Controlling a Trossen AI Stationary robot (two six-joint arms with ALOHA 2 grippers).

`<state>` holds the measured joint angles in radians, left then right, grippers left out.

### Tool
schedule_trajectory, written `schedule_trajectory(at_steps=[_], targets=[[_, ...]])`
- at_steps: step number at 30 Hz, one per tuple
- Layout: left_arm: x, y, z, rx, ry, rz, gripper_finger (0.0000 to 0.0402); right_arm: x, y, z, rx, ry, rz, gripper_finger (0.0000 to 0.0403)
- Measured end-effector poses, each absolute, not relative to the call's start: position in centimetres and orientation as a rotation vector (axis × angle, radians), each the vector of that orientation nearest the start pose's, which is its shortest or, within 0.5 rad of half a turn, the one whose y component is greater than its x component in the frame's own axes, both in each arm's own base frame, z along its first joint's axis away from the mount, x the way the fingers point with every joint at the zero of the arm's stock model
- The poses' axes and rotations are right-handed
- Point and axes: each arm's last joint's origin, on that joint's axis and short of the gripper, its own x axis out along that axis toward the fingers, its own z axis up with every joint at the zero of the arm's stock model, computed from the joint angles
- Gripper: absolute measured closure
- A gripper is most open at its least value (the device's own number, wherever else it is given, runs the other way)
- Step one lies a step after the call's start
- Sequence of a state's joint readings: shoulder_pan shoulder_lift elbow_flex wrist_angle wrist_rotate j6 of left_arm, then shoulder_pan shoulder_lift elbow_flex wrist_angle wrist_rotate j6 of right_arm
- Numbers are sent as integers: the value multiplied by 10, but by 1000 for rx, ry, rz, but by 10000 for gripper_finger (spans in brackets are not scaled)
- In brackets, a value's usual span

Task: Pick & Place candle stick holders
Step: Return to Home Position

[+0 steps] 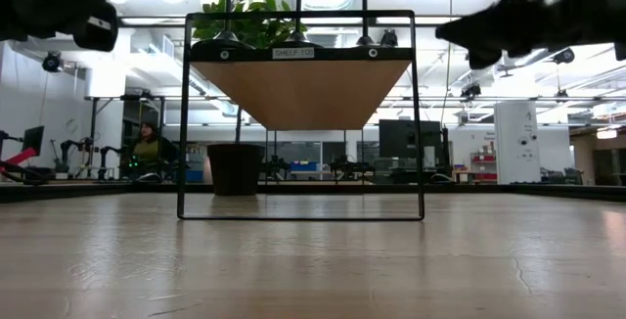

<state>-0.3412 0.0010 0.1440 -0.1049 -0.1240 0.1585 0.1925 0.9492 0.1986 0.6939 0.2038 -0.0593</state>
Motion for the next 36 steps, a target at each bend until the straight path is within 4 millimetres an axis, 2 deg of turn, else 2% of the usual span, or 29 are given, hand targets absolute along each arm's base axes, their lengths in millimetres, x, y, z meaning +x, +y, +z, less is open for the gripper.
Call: schedule_trajectory(at_steps=[7,12,19,26,31,36], targets=[[83,-25,201,142,-49,-207,390,173,30,175,-81,94,56,394],[83,-25,201,141,-49,-207,390,166,32,178,-28,-35,172,394],[83,-25,200,142,-46,-209,390,145,23,168,71,-63,175,394],[83,-26,200,142,-43,-210,390,127,15,164,60,48,161,394],[83,-26,200,142,-43,-210,390,113,9,164,-1,53,120,394],[83,-26,200,142,-42,-210,390,103,7,160,41,83,104,394]])
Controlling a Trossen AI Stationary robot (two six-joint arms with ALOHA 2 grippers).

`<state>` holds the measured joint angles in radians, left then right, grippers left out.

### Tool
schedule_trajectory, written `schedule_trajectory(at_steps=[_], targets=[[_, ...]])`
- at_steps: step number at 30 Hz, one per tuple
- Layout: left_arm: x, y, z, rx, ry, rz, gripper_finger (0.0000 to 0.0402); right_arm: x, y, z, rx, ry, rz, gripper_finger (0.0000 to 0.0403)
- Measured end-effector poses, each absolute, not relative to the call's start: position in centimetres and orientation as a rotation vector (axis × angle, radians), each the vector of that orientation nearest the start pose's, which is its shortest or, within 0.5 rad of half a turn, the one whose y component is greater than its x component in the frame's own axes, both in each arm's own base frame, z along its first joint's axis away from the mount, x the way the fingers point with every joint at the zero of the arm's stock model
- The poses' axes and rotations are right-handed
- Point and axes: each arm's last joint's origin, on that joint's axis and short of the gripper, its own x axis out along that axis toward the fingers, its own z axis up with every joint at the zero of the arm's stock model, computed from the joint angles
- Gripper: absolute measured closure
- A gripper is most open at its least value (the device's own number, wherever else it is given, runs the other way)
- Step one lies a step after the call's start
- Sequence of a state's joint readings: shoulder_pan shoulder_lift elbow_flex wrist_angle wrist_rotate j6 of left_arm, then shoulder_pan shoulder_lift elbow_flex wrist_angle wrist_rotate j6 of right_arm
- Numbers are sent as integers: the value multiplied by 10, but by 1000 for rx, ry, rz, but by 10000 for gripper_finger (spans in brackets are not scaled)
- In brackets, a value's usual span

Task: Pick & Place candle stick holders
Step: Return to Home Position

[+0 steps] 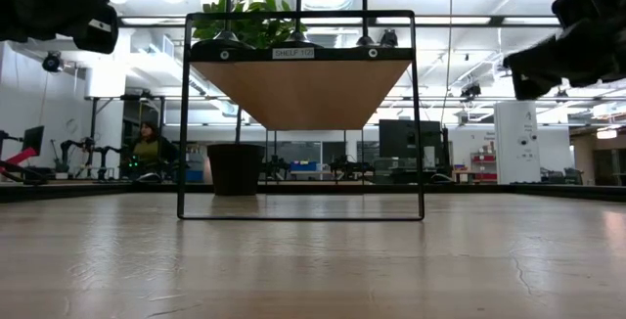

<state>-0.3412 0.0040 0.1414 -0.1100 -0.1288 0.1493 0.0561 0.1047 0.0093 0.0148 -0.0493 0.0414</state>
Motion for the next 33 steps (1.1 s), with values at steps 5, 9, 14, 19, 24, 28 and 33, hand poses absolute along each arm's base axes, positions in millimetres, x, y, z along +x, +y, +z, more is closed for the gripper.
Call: schedule_trajectory(at_steps=[5,9,14,19,24,28,33], targets=[[83,-26,200,143,-41,-210,390,101,7,164,68,33,101,394],[83,-26,200,144,-38,-210,390,101,7,164,69,39,100,394],[83,-26,200,143,-38,-210,390,101,7,162,70,55,100,394],[83,-26,200,143,-38,-211,390,101,7,162,69,57,99,394],[83,-26,200,144,-38,-211,390,101,7,162,68,57,98,394],[83,-26,200,143,-38,-210,390,101,7,162,68,57,98,394],[83,-26,200,143,-38,-211,390,101,7,162,68,57,97,394]])
